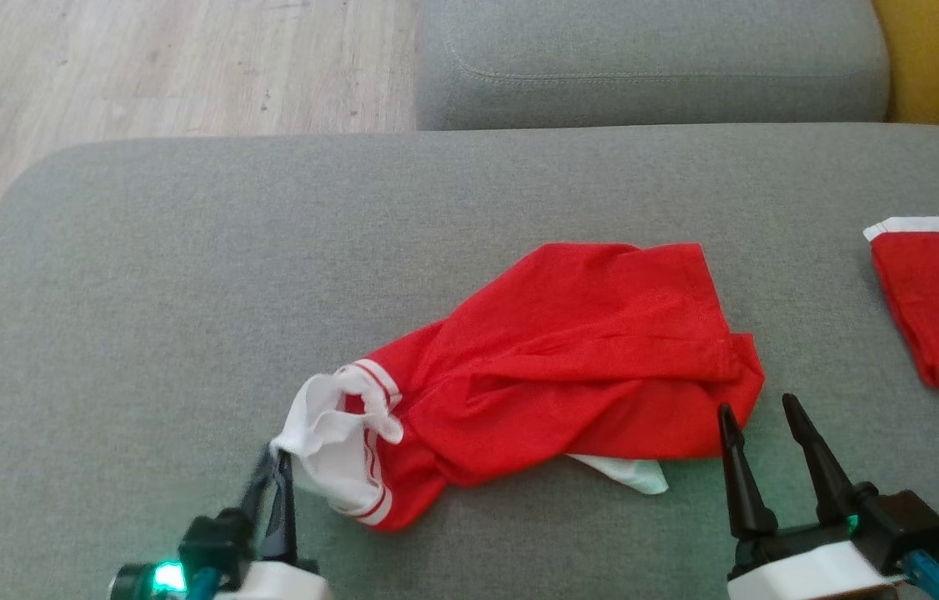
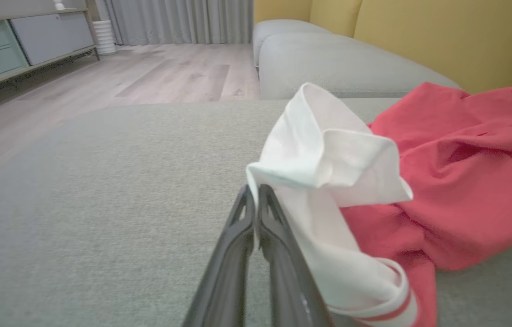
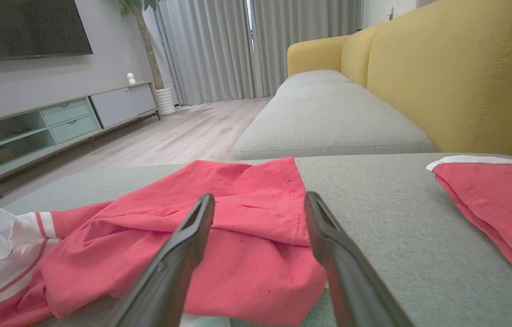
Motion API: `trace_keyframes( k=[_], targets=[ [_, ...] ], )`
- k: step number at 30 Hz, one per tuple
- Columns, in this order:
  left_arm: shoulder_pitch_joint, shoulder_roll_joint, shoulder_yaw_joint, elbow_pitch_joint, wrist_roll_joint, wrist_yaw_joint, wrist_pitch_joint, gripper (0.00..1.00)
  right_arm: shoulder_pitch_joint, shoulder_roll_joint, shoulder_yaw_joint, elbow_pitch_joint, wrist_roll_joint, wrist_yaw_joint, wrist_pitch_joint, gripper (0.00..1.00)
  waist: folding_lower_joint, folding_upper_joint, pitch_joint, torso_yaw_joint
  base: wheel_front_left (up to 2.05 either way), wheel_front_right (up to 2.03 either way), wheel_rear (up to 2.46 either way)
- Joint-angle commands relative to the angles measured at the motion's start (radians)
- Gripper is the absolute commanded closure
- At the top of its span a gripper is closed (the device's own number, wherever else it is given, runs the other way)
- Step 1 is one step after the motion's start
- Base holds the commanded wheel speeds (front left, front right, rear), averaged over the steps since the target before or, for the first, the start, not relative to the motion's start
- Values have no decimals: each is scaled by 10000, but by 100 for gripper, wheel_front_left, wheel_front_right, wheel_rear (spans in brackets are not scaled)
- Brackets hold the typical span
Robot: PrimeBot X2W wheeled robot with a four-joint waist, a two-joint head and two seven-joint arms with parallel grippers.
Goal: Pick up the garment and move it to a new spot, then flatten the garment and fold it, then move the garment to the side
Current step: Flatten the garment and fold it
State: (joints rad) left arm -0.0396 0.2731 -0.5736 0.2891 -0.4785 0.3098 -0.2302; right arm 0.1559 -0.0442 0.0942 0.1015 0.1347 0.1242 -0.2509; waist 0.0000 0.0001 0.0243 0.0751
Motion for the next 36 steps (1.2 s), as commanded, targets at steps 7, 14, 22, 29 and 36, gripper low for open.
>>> trace_keyframes(
  k=[7,14,22,29,36],
  targets=[
    [106,682,1052,-193,171,1098,-131,0,-209,-70,282,-296,8,65,-109,0,0,-1,-54,44,0,0,0],
    [-261,1631,597,-995,1192,978,76,0,-191,-66,394,-239,33,65,-109,0,0,-1,-104,-130,0,0,0],
    [-83,1504,-70,-2002,1337,1065,1264,0,-182,-63,412,-240,153,65,-109,0,0,-1,-101,-368,0,0,0],
    [-25,1522,-149,-2051,1413,1305,1557,0,-231,-62,453,-245,247,65,-109,0,0,-1,-100,-569,0,0,0],
    [-41,1517,58,-1772,1192,1419,1609,86,-285,-61,465,-228,252,65,-109,0,0,-1,-61,-659,0,0,0]
  ],
)
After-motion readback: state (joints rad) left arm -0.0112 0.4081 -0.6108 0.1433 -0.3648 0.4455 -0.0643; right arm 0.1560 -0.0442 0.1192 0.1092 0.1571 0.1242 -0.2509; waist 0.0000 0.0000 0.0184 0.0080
